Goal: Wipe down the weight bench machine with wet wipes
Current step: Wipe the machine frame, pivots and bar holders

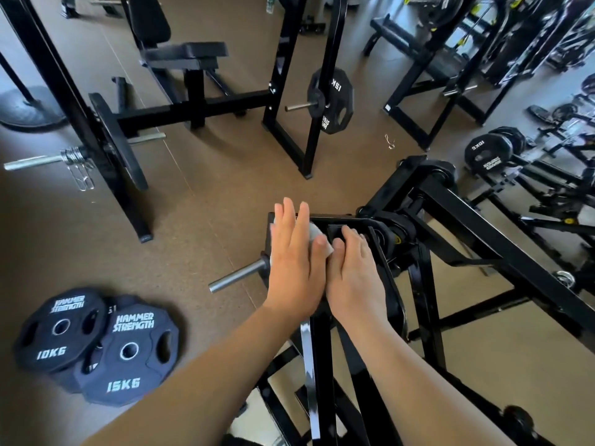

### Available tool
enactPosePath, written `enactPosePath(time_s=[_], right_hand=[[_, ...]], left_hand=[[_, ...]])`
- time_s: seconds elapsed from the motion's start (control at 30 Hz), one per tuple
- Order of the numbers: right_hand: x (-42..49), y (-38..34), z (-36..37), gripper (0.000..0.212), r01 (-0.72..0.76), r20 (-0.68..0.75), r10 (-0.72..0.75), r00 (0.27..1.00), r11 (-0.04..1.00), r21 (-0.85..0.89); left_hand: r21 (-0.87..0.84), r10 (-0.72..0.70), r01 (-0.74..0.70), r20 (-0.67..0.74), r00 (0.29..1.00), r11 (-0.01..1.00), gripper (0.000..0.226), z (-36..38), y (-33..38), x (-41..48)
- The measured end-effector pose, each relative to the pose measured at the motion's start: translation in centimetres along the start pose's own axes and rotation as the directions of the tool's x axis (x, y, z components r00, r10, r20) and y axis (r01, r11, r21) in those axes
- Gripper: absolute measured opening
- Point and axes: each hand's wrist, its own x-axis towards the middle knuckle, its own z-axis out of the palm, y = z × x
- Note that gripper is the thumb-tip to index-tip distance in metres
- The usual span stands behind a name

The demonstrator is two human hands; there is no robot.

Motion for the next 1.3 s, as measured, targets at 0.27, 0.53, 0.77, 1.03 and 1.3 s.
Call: enactPosePath(time_s=[0.27, 0.53, 0.77, 1.03, 1.3], right_hand=[[-0.1, 0.1, 0.1, 0.068, 0.02, -0.025, -0.022, 0.999, 0.998, -0.059], [-0.1, 0.2, 0.3, 0.074, 0.041, -0.056, -0.043, 0.997, 0.999, -0.035], [-0.2, 0.0, 0.3, 0.074, 0.027, -0.051, -0.03, 0.998, 0.998, -0.056], [-0.1, 0.1, 0.4, 0.072, 0.022, -0.066, -0.024, 0.998, 0.999, -0.029], [0.1, 0.8, 0.6, 0.075, 0.059, -0.054, -0.06, 0.997, 0.998, -0.025]], left_hand=[[-0.365, -0.258, 0.23, -0.029, 0.966, 0.902, 0.051, -3.1, -0.7, -6.6], [-0.458, -0.357, 0.268, -0.119, 0.926, 0.848, 0.055, -4.7, 0.5, 1.1], [-0.262, -0.317, 0.375, 0.237, 0.918, 0.889, 0.063, -3.5, -1.7, 6.5], [-0.387, -0.39, 0.41, 0.133, 0.911, 0.826, 0.064, -2.7, -0.3, -2.1], [-0.146, -0.381, 0.425, 0.256, 0.888, 0.893, 0.067, -3.6, -1.0, 6.9]])
